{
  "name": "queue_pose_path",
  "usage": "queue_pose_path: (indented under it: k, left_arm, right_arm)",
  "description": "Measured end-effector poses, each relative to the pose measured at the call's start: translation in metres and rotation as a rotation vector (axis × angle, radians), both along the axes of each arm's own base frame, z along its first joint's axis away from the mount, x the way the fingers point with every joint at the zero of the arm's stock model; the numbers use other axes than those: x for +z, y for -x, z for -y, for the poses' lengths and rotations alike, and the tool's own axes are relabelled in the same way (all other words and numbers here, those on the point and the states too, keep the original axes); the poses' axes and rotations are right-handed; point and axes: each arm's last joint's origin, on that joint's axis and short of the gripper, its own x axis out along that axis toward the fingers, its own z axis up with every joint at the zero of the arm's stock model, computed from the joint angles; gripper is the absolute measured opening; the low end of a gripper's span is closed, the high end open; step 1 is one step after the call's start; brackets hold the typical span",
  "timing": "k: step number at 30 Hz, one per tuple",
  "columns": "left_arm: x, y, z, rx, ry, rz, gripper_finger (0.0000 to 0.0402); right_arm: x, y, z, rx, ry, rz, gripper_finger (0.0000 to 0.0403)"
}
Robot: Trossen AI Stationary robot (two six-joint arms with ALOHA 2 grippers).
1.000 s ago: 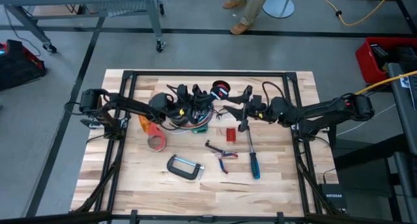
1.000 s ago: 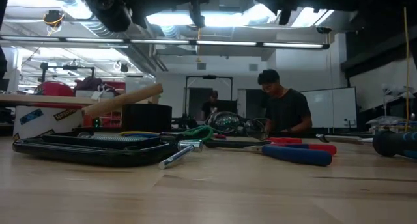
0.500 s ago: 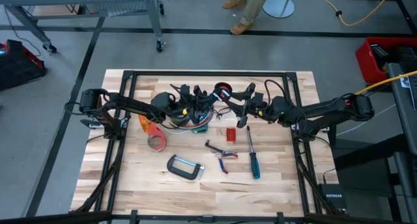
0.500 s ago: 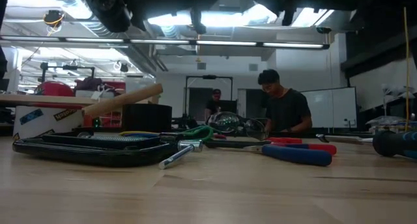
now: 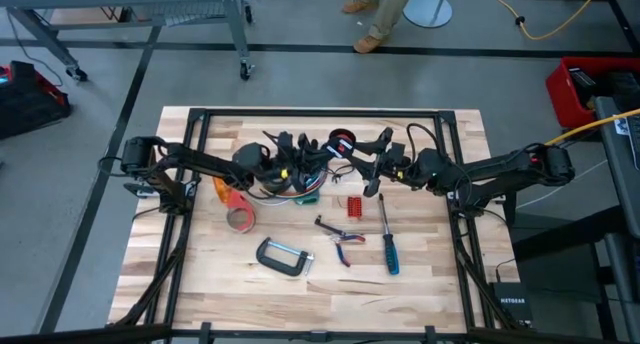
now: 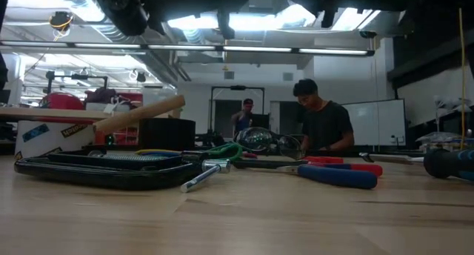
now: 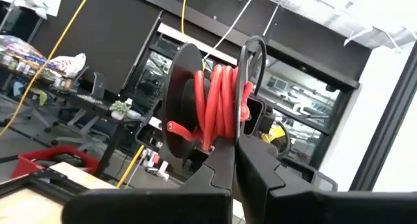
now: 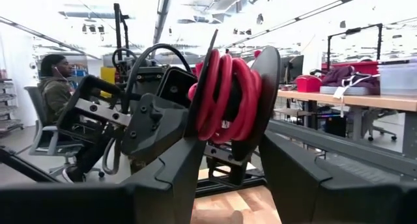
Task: Coil cords
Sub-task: Uncoil the red wire from the black spool
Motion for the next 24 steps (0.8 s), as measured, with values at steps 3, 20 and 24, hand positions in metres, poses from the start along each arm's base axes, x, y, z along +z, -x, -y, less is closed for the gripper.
queue_pose_path:
  k: [3, 20, 24]
  left_arm:
    - [-0.0037, -0.0016, 0.0028, -0.012, 0.004, -0.042, 0.0000]
    - [-0.0085, -0.0035, 0.0065, -0.021, -0.009, -0.090, 0.0000]
    - [-0.0086, -0.0036, 0.0068, -0.032, -0.024, -0.092, 0.0000]
  right_arm:
    - [0.0006, 0.0003, 0.0000, 0.000, 0.000, 0.005, 0.0165]
    - [-0.0006, -0.0005, -0.0013, 0.051, -0.002, -0.006, 0.0165]
    - [-0.0032, -0.0014, -0.0019, 0.086, -0.044, -0.026, 0.0165]
